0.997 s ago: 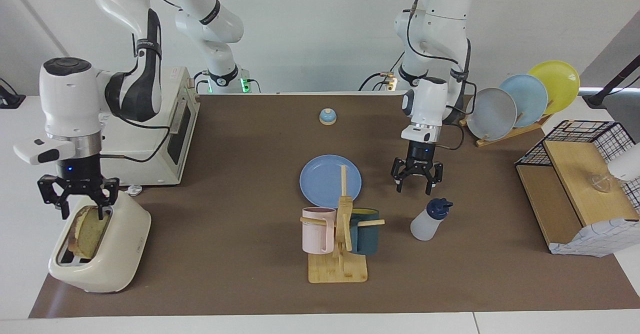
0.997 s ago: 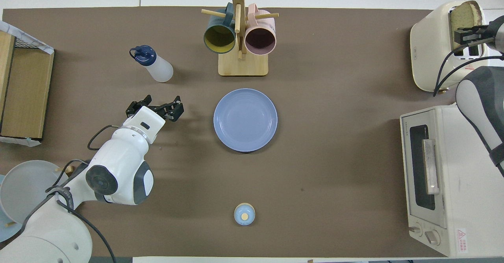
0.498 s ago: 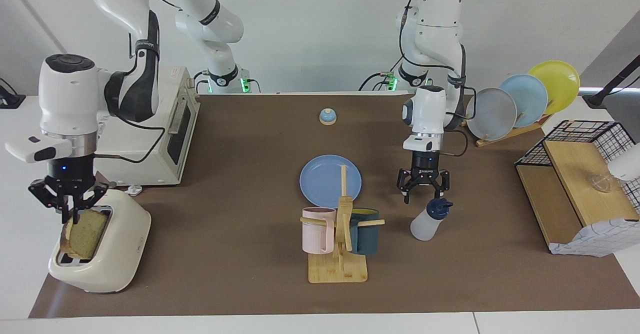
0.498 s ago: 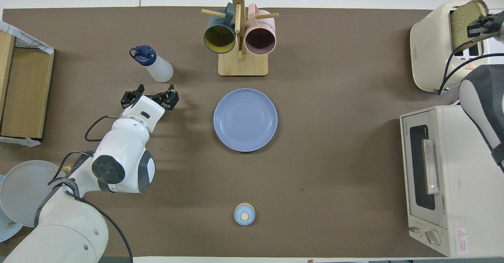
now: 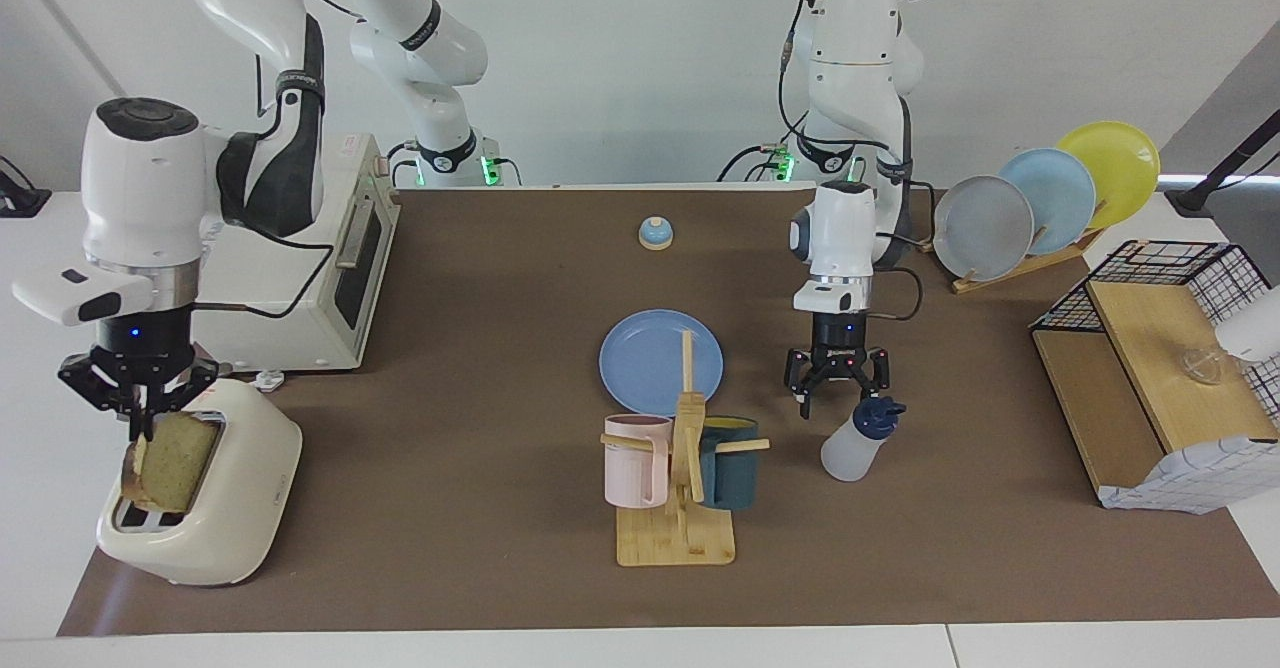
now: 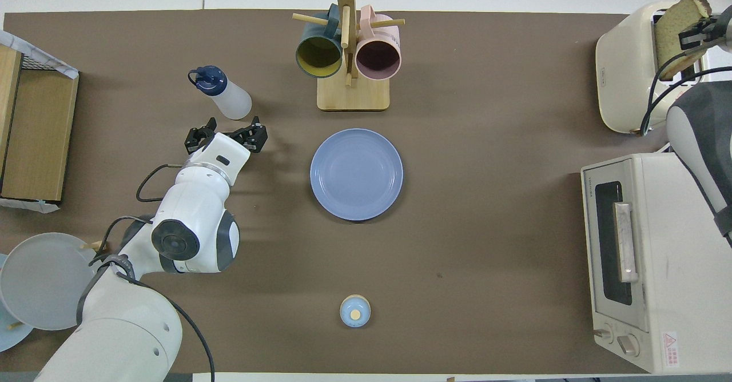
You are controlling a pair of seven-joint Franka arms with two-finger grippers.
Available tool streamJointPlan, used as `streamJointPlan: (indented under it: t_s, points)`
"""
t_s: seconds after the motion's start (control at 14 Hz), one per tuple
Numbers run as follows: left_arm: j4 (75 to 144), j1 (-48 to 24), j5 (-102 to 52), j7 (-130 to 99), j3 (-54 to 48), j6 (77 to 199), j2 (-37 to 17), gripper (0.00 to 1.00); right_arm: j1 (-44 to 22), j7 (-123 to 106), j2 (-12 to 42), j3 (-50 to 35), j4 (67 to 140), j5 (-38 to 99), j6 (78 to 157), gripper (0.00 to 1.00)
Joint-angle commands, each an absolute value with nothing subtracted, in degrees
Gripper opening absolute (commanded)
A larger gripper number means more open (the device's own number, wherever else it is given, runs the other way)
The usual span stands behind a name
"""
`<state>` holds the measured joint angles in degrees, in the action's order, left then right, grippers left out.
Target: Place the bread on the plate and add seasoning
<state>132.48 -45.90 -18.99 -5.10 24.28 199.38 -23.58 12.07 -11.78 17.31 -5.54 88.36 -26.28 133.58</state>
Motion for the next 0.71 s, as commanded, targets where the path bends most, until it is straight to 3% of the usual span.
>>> streamJointPlan:
  t_s: [0.0,0.28,0.64]
  points:
    - [131.05,-48.95,-20.74,-5.27,27.85,200.39,-25.93,1.0,10.29,-14.85,16.53,-6.15,83.76,-27.25,126.06,0.0]
    - [126.74,-49.13,-21.0,-5.27,28.39,200.39,-28.56,1.0,3.18,-14.15,11.0,-6.85,83.58,-23.57,115.17,0.0]
    - [125.69,-48.34,-20.39,-5.19,28.74,200.57,-28.74,1.0,-4.47,4.27,9.58,-7.99,83.85,-10.92,106.27,0.0]
